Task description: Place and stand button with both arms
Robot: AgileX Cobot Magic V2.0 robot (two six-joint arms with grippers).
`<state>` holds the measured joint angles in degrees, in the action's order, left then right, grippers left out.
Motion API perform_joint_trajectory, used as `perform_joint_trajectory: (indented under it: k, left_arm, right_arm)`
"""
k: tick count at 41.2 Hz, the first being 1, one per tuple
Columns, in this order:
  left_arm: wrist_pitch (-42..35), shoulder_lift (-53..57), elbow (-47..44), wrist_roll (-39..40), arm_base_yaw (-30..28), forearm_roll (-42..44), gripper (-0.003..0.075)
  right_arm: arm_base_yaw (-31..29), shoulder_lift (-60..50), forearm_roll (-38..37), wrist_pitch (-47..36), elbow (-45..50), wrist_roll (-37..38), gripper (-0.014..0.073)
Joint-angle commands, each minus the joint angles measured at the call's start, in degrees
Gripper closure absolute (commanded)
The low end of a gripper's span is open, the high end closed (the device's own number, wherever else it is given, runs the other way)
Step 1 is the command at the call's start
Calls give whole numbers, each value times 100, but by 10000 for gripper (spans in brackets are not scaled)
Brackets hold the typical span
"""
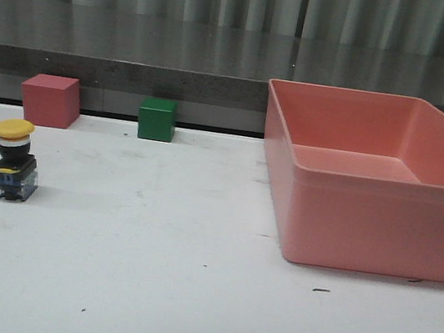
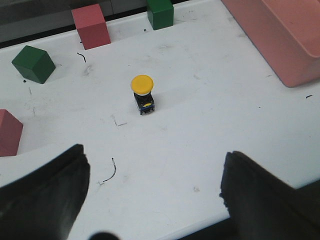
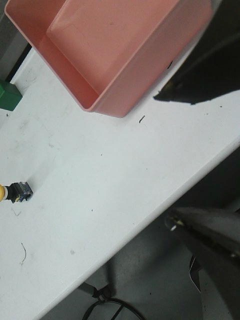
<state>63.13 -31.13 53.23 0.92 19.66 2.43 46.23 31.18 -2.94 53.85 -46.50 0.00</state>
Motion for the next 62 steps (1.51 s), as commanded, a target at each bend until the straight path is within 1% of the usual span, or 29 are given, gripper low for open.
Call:
perform_joint_trajectory:
  k: [1,8,11,14,18,20,23,25,26,29,32,34,50,52,54,58,62]
  left_arm:
    - [-200,365,-53,-13,33,-137,187]
    - [-200,946,-452,-13,33,-243,188]
    - [-200,1060,-614,-13,33,-243,213]
    - [-249,1113,-753,-13,33,-243,278]
    - [-382,1113,-872,-13,33,-243,407]
    - [-536,1113,-934,-13,33,-243,473]
    - [-816,1113,-994,-13,33,-243,561]
    - [-1018,1113,-1012,-13,33,-243,612]
    - [-1107,1113,-1012,-13,33,-243,639]
    - [-1380,1113,-1012,-13,33,-314,694]
    - [-1557,1113,-1012,-13,33,-314,736]
    - [-1597,1113,-1012,-13,33,-314,740]
    - [-1597,1113,-1022,-13,33,-296,740]
    - [-1701,1186,-1089,-13,33,-284,740]
    - [-1867,1273,-1198,-13,-25,-284,740]
    - [-2306,1523,-1593,-13,-400,-284,740]
    - [-3189,1858,-2285,-13,-780,-311,740]
  right_arm:
    - [2,21,-34,-357,-150,-52,116]
    - [2,21,-34,-357,-150,-52,116]
    - [2,21,-34,-357,-150,-52,116]
    - [2,21,-34,-400,-150,-52,116]
    - [2,21,-34,-411,-150,-52,118]
    - [2,21,-34,-411,-150,-52,137]
    - [2,21,-34,-412,-150,-52,218]
    - [2,21,-34,-418,-150,-52,312]
    - [2,21,-34,-418,-150,-52,372]
    - [2,21,-34,-412,-150,-52,517]
    - [2,21,-34,-412,-150,-52,638]
    - [2,21,-34,-406,-150,-52,660]
    - [2,21,-34,-400,-150,-52,662]
    - [2,21,-34,-400,-150,-52,662]
    - [2,21,-34,-393,-150,-52,662]
    - [2,21,-34,-394,-150,-52,662]
    - [2,21,-34,-394,-150,-52,662]
